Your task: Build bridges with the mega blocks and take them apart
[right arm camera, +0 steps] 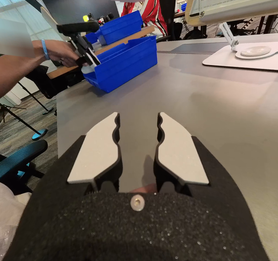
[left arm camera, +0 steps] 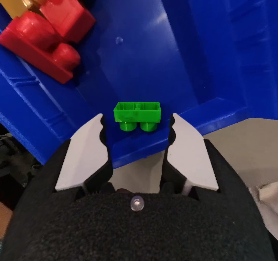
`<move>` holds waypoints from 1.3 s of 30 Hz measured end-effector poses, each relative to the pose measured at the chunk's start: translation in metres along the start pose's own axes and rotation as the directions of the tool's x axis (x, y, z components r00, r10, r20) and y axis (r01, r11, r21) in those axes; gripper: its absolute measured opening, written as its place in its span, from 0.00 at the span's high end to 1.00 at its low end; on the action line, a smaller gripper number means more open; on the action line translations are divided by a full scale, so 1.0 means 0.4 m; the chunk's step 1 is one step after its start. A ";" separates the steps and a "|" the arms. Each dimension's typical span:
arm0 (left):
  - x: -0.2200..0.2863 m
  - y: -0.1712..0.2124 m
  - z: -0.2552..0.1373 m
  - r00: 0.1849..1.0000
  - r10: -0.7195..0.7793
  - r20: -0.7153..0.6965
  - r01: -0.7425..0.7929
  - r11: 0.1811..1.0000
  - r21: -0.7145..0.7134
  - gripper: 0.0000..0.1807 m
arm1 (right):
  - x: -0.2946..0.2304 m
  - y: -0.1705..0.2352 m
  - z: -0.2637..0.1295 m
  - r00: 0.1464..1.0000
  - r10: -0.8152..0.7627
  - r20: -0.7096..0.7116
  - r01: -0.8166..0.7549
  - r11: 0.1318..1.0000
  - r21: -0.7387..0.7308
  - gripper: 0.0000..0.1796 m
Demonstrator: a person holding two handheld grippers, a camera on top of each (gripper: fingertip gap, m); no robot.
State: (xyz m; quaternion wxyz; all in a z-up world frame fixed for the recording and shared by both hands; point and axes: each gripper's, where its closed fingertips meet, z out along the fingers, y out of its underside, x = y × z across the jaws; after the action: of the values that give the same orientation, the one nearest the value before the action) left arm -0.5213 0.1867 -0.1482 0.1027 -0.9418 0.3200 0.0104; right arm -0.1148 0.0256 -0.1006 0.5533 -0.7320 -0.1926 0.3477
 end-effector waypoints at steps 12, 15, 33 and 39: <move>0.004 0.036 0.064 0.997 -0.009 -0.072 -0.004 0.986 -0.168 0.61 | -0.022 0.003 0.002 1.000 -0.020 0.020 0.020 1.000 -0.017 0.74; 0.004 0.024 0.066 0.997 0.003 -0.071 -0.015 0.986 -0.165 0.61 | -0.025 0.002 0.001 0.999 -0.022 0.023 0.022 1.000 -0.017 0.74; 0.524 -0.446 -0.178 0.664 0.746 -0.049 -0.737 0.665 0.120 0.61 | -0.032 -0.008 -0.012 0.999 -0.047 0.005 0.047 0.998 -0.029 0.75; 0.686 -0.557 -0.017 0.529 0.827 -0.191 -0.836 0.547 0.049 0.61 | -0.046 0.007 -0.007 0.997 -0.075 0.006 0.076 0.995 -0.057 0.75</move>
State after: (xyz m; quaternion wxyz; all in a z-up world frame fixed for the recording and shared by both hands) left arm -0.1686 0.1930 -0.1233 0.0314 -0.6745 0.7371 -0.0247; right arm -0.1256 0.0107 -0.0976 0.5445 -0.7390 -0.2312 0.3224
